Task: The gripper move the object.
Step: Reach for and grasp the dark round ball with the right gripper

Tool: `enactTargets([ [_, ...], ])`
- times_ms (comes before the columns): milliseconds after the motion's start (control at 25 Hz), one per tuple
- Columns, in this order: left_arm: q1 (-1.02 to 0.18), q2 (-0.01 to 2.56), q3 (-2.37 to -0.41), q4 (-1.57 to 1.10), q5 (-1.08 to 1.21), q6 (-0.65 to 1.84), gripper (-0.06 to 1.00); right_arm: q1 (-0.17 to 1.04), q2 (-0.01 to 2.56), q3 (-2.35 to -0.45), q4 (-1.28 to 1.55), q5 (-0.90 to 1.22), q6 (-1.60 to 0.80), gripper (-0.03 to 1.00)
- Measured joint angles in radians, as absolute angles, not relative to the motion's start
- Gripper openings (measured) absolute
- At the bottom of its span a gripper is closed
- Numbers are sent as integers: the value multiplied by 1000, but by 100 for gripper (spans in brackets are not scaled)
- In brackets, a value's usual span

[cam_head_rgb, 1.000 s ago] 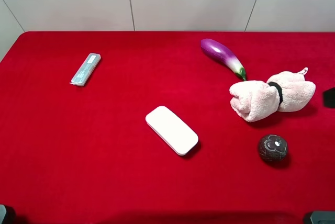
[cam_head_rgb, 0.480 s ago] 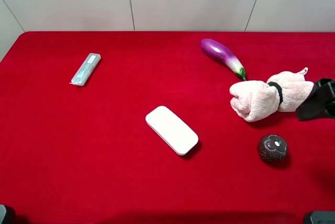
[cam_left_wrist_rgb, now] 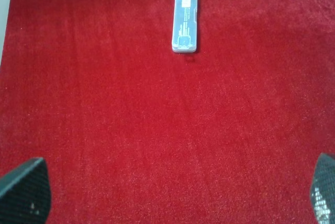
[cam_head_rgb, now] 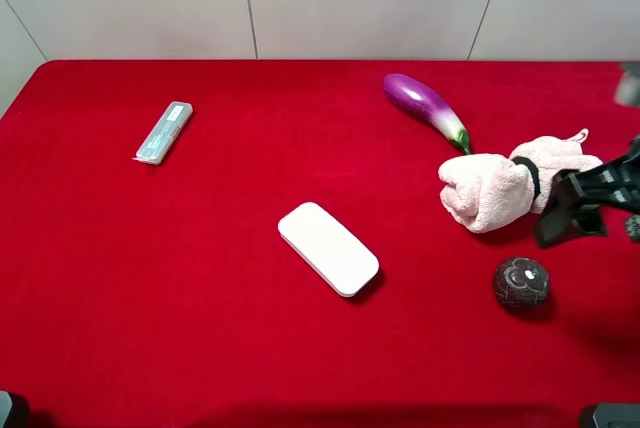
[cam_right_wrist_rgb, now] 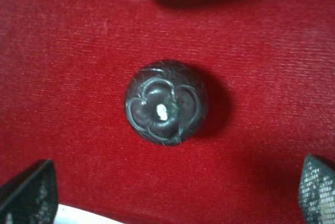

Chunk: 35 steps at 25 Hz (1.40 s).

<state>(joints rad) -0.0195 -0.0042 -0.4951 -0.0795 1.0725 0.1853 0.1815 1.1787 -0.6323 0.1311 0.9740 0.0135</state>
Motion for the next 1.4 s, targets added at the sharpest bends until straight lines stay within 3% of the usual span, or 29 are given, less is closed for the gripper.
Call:
enactTargets([
  [400, -20, -4, -495, -80, 1073, 185, 99, 299, 1344, -613, 115, 864, 81, 69],
  [960, -20, -4, -495, -80, 1073, 185, 99, 301, 1525, -516, 126, 635, 85, 69],
  [1400, -20, -4, -495, -80, 1073, 185, 99, 301, 1626, -514, 129, 581, 74, 69],
])
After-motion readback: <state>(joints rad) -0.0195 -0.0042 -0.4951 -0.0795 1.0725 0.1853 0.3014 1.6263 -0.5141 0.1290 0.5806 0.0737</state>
